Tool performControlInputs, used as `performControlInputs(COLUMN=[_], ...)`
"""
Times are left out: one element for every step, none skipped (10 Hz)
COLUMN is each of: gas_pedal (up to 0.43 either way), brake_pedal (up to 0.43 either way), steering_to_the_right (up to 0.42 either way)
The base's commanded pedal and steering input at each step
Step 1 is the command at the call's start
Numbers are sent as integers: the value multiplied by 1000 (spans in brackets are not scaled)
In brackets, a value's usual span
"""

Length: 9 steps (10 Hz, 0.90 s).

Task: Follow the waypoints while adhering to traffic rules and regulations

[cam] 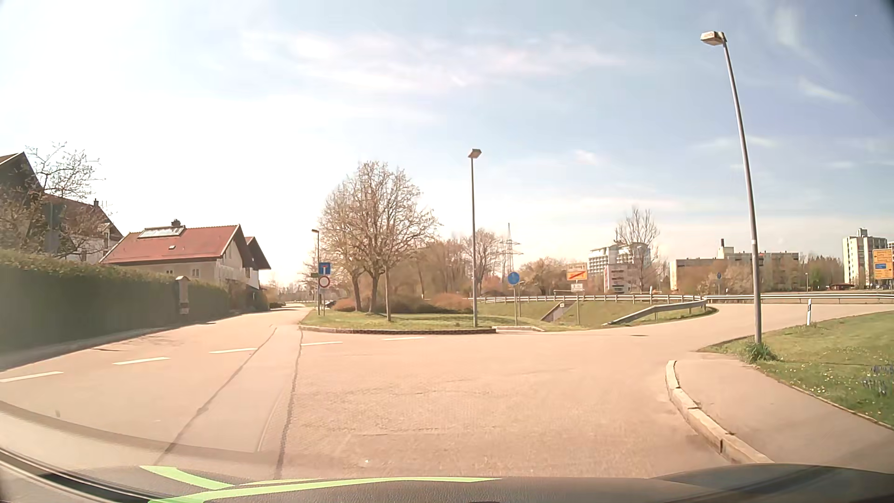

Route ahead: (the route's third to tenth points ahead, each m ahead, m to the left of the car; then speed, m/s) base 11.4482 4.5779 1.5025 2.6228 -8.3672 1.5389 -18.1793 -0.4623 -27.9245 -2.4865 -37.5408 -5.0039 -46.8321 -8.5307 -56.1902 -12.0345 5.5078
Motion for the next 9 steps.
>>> performControlInputs(gas_pedal=[0,0,0,0,0,0,0,0,0], brake_pedal=[323,323,323,317,317,305,299,293,293], steering_to_the_right=[110,110,110,110,110,110,112,115,116])
